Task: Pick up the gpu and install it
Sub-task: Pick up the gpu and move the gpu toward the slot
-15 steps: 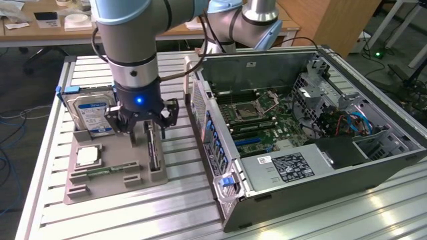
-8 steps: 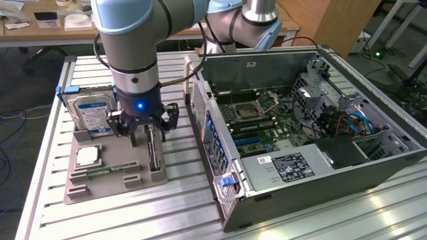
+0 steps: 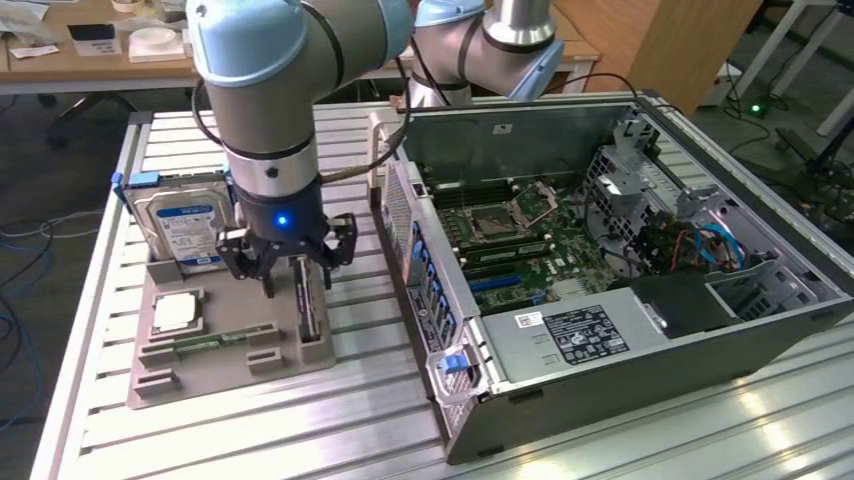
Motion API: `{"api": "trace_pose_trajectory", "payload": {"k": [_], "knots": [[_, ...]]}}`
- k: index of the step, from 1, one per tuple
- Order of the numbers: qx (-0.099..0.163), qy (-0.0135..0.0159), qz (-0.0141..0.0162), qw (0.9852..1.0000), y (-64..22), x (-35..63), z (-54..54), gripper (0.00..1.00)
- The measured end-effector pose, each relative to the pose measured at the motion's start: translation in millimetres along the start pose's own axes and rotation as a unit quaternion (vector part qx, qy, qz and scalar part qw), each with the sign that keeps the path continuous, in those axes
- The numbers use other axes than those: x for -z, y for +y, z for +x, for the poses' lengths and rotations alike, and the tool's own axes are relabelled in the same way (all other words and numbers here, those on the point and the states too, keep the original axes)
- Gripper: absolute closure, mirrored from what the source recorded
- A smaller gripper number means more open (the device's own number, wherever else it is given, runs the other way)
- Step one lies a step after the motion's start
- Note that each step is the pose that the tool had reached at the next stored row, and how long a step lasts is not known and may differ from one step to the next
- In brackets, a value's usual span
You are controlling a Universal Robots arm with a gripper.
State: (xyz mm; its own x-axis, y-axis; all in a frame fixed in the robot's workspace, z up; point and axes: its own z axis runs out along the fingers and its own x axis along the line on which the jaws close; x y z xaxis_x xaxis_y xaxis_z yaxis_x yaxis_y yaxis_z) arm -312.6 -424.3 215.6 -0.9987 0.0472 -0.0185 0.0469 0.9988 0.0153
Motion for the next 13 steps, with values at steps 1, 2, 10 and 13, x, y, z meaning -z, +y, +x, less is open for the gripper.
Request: {"api": "trace_pose_trajectory", "payload": {"k": [1, 2, 10, 13], "knots": [[0.0, 0.0, 0.0, 1.0, 0.0, -1.8, 0.0, 0.29], [0.0, 0.0, 0.0, 1.0, 0.0, -3.6, 0.1, 0.29], [0.0, 0.0001, 0.0001, 1.0, -0.1, -11.8, 0.2, 0.29], [0.0, 0.0, 0.0001, 1.0, -0.1, -11.8, 0.1, 0.29]]}}
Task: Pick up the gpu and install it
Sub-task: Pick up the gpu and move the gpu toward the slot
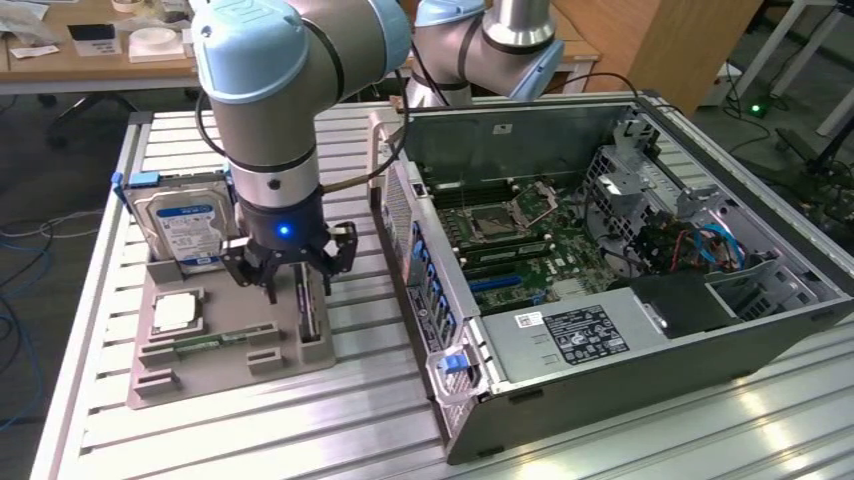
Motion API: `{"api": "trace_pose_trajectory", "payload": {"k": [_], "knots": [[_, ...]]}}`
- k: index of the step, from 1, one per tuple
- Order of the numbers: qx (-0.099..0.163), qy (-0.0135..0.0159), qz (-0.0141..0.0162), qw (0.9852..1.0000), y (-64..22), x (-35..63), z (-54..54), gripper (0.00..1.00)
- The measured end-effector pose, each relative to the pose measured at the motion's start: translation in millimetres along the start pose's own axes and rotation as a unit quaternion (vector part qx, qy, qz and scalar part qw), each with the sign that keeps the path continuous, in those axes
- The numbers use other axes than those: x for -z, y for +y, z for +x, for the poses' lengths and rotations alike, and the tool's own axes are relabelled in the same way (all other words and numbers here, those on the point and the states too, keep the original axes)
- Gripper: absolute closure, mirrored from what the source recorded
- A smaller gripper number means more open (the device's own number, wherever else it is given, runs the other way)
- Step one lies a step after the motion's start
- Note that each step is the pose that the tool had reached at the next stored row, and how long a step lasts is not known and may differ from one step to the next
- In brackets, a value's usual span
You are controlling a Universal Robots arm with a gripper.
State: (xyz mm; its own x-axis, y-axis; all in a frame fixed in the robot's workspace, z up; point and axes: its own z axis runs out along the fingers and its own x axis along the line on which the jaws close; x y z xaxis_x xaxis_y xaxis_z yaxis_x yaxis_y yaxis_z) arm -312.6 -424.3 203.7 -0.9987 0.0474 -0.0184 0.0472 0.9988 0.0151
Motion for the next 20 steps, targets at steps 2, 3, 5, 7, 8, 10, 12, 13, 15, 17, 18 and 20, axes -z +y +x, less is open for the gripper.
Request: {"api": "trace_pose_trajectory", "payload": {"k": [2, 3, 5, 7, 8, 10, 12, 13, 15, 17, 18, 20], "knots": [[0.0, 0.0, 0.0, 1.0, 0.0, 0.0, 0.0, 0.37], [0.0, -0.0001, -0.0001, 1.0, 0.1, -0.1, -0.2, 0.37], [0.0, -0.0001, -0.0001, 1.0, 0.1, -0.2, -0.4, 0.49], [0.0, 0.0, 0.0, 1.0, 0.1, -0.3, -0.7, 0.55], [0.0, -0.0001, -0.0001, 1.0, 0.1, -0.5, -1.0, 0.55], [0.0, 0.0, 0.0, 1.0, 0.1, -0.6, -1.6, 0.55], [0.0, 0.0, 0.0, 1.0, 0.1, -0.7, -1.6, 0.55], [0.0, 0.0, 0.0, 1.0, 0.1, -0.7, -1.7, 0.55], [0.0, 0.0, 0.0, 1.0, 0.1, -0.9, -2.2, 0.56], [0.0, -0.0001, -0.0001, 1.0, 0.2, -0.9, -3.3, 0.56], [0.0, 0.0, 0.0, 1.0, 0.2, -0.9, -3.4, 0.64], [0.0, 0.0, 0.0, 1.0, 0.2, -0.8, -3.7, 0.64]]}}
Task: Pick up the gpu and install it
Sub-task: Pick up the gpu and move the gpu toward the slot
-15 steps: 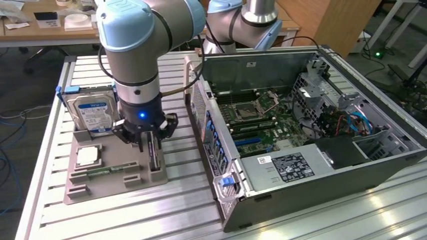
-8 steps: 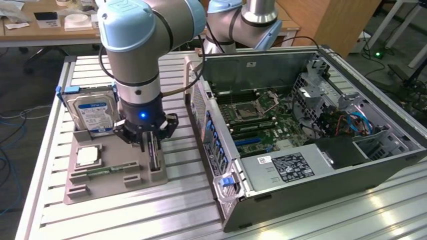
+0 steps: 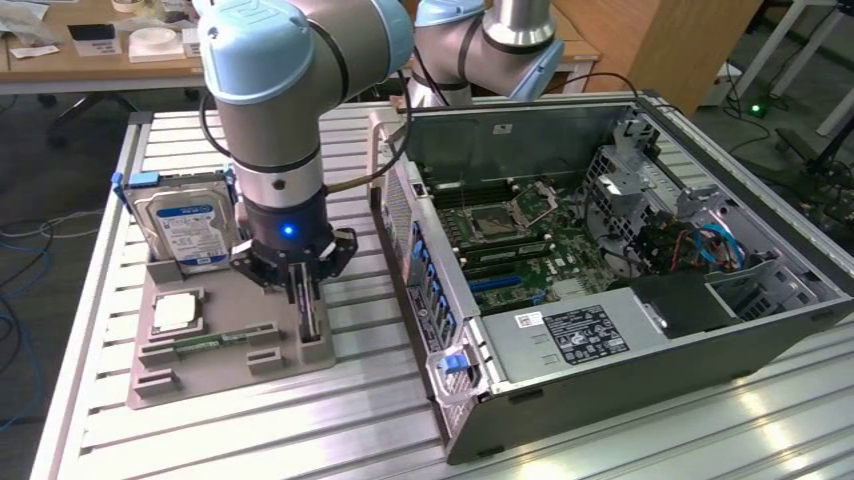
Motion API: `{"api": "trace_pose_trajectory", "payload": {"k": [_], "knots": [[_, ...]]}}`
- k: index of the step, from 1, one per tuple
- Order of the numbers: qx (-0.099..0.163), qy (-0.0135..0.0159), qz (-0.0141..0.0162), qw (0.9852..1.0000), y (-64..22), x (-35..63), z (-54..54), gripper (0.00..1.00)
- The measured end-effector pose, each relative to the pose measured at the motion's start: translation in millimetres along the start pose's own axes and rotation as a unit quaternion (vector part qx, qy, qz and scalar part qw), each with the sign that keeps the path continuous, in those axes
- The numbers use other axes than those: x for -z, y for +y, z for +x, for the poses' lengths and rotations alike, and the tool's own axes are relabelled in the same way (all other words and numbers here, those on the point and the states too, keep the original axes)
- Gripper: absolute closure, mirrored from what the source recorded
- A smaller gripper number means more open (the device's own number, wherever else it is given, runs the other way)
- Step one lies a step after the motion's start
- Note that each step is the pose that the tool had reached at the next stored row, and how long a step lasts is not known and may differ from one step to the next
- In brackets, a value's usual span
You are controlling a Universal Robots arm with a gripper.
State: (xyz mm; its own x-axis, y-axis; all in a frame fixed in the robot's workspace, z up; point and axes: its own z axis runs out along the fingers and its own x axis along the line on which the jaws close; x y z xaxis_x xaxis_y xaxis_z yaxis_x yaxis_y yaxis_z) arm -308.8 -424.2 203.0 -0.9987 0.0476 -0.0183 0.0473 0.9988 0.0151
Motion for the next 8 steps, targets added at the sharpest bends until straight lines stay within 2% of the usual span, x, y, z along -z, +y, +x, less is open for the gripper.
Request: {"api": "trace_pose_trajectory", "payload": {"k": [4, 5, 8], "knots": [[0.0, 0.0, 0.0, 1.0, 0.0, 0.0, -0.3, 0.65], [0.0, 0.0, 0.0, 1.0, 0.0, 0.0, -0.2, 0.72], [0.0, 0.0, 0.0, 1.0, 0.0, 0.0, -0.3, 0.72]]}}
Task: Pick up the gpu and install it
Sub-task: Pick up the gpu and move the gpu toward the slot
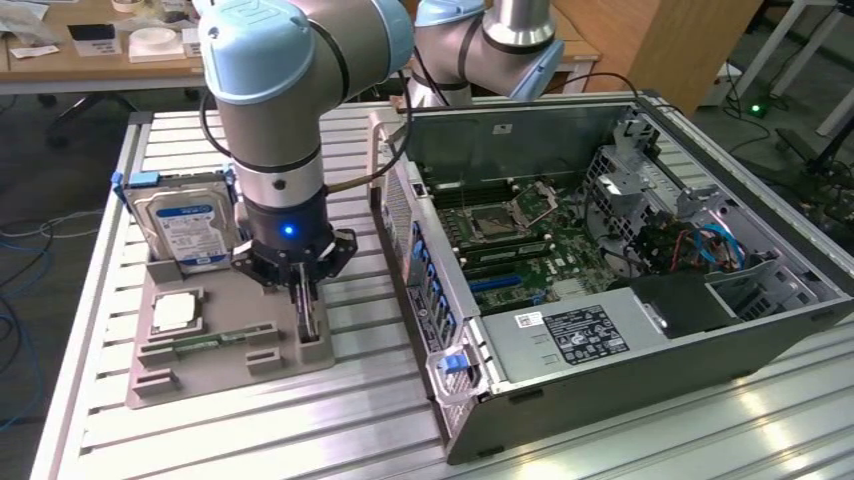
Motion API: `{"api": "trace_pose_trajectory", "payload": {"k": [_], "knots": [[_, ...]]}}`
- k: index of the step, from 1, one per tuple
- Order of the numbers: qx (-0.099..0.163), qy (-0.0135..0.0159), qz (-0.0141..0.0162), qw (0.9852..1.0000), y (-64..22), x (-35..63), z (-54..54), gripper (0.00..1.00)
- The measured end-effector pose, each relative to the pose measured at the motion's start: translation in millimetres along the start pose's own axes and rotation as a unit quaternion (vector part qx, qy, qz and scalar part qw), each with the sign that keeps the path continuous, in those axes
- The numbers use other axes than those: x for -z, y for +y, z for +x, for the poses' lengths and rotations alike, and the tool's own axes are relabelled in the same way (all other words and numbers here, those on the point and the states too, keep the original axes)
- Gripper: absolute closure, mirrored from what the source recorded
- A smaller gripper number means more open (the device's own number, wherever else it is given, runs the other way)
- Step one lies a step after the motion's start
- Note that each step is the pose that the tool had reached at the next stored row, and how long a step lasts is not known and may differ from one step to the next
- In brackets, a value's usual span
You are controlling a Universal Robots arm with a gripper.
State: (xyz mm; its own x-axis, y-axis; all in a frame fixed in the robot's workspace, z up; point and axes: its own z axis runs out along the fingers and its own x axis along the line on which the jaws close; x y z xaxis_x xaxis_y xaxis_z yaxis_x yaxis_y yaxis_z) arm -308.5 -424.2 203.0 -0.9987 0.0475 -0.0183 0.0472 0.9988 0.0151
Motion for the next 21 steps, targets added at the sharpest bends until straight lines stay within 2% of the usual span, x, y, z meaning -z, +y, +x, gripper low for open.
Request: {"api": "trace_pose_trajectory", "payload": {"k": [14, 17, 21], "knots": [[0.0, -0.0001, 0.0, 1.0, 0.1, 0.4, -0.3, 0.72], [0.0, 0.0, -0.0009, 1.0, 0.1, 8.1, -0.4, 0.72], [0.0, 0.0, -0.0013, 1.0, 0.4, 25.7, -0.6, 0.72]]}}
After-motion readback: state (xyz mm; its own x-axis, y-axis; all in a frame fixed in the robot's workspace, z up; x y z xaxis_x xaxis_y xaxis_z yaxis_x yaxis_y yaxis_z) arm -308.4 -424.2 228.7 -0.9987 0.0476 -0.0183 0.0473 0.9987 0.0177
